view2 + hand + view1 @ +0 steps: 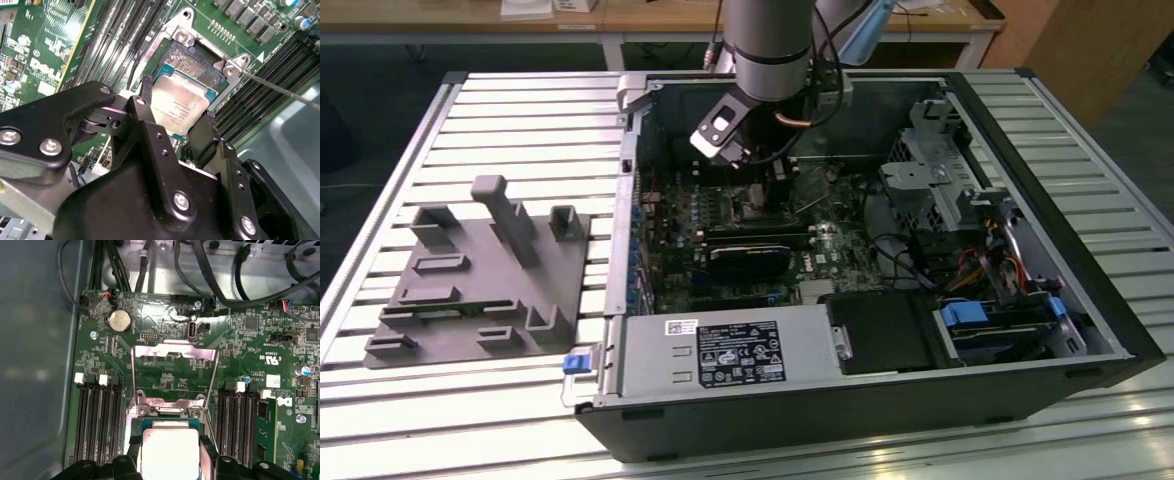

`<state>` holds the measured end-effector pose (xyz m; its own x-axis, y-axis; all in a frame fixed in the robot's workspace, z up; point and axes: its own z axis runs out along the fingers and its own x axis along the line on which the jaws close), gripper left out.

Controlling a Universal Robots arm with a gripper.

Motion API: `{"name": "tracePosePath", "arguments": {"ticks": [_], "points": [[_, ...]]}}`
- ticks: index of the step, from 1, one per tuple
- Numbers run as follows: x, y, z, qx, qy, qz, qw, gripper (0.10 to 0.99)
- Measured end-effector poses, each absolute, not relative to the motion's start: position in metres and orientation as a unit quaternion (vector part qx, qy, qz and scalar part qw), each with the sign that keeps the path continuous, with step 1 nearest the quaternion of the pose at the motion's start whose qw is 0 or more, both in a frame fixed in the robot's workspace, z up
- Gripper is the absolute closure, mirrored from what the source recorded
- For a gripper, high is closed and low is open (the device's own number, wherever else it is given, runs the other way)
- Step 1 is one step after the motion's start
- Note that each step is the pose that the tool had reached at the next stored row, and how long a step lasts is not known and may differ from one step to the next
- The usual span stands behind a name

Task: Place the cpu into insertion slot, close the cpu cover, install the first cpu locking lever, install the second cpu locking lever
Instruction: 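Place the cpu into insertion slot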

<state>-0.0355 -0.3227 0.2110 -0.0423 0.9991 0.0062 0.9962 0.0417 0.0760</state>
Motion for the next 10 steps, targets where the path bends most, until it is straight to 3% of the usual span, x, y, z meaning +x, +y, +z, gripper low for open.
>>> {"name": "tracePosePath", "arguments": {"ticks": [10], "points": [[-0.0417,-0.3226,0.2049,0.699,0.714,0.03,0.031,0.545]]}}
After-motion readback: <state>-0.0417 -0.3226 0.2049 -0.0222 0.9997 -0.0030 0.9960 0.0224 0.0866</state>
